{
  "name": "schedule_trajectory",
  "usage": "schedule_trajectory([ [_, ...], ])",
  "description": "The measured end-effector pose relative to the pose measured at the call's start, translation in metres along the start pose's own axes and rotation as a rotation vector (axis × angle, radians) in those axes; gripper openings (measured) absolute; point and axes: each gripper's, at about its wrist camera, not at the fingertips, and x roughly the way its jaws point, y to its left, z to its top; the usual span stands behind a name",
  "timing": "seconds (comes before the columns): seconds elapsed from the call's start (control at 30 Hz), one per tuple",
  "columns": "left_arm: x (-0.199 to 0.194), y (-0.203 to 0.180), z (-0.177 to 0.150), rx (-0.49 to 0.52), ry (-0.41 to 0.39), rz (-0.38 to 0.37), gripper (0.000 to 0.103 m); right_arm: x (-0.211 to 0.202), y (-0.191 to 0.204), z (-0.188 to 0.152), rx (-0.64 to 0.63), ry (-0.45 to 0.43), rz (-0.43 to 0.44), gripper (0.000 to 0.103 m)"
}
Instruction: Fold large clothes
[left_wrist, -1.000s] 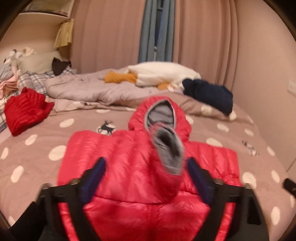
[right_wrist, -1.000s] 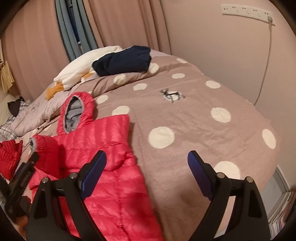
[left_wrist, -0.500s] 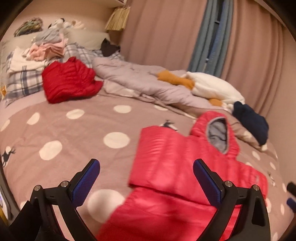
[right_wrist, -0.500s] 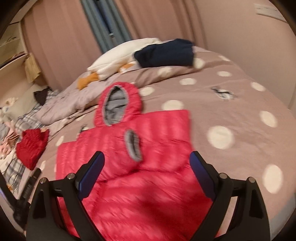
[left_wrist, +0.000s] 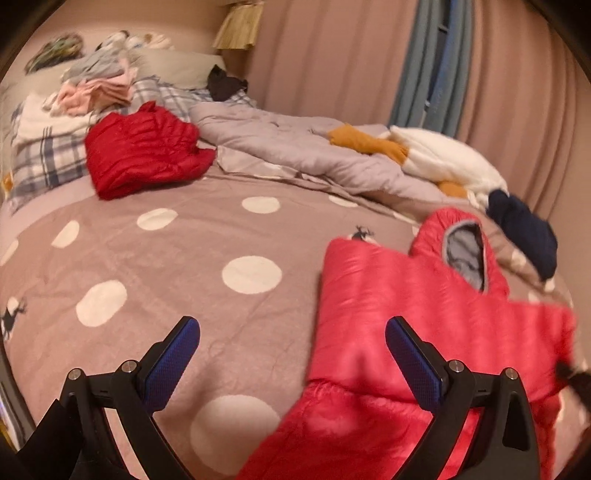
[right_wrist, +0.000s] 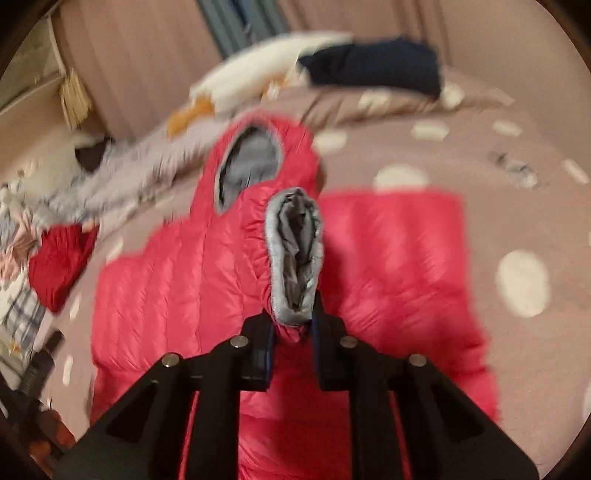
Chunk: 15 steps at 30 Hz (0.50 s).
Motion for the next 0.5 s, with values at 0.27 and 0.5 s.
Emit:
schedule_trajectory([
  [0.27, -0.006, -0.019, -0.004, 0.035, -0.019, -0.094, 0.099, -0.01, -0.064, -0.009, 0.028, -0.004, -0.273, 0.044],
  [0.5, -0.005, -0.031, 0.0, 0.019, 0.041, -0.172, 0.051, -0.036, -0.079, -0.011, 0.07, -0.028, -0.203, 0.066],
])
